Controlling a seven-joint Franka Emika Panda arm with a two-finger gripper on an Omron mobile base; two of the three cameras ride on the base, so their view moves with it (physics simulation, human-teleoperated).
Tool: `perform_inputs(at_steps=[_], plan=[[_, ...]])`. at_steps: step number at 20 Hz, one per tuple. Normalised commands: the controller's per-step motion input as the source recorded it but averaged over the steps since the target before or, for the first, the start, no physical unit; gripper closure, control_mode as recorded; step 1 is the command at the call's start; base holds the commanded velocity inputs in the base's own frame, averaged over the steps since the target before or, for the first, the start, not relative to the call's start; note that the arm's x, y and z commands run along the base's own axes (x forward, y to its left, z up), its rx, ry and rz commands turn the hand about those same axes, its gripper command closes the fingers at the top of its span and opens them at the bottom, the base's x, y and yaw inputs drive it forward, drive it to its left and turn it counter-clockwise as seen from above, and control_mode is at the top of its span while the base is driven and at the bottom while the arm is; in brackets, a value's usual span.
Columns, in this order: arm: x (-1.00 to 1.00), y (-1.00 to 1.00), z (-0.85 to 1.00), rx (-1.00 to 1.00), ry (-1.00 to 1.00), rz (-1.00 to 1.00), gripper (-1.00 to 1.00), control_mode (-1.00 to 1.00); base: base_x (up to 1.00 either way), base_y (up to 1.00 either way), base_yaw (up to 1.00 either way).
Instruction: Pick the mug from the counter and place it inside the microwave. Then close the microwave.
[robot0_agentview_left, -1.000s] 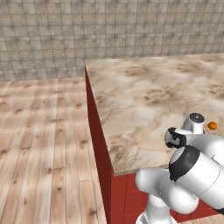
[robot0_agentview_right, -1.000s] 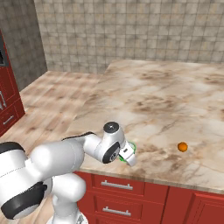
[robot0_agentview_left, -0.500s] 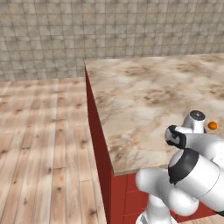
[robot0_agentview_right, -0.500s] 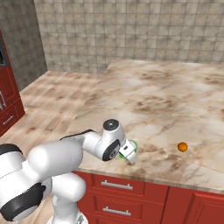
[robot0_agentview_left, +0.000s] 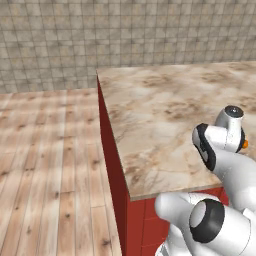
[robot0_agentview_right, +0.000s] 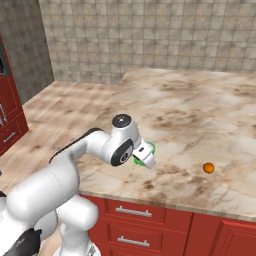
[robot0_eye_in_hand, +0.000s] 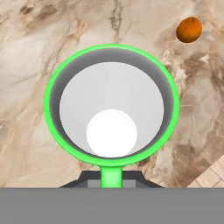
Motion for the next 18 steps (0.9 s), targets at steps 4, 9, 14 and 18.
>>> perform_inputs(at_steps=[4,9,14,18], plan=[[0.0,0.21,0.81,0.0,0.03,0.16,1.0,-1.0,0.0,0.0,0.0],[0.0,0.45,0.73,0.0,0.05,0.22,1.0,-1.0,0.0,0.0,0.0],[0.19,0.82,0.19,0.0,0.0,0.25,1.0,-1.0,0.0,0.0,0.0],[0.16,0.83,0.03,-0.02,0.0,0.25,1.0,-1.0,0.0,0.0,0.0]])
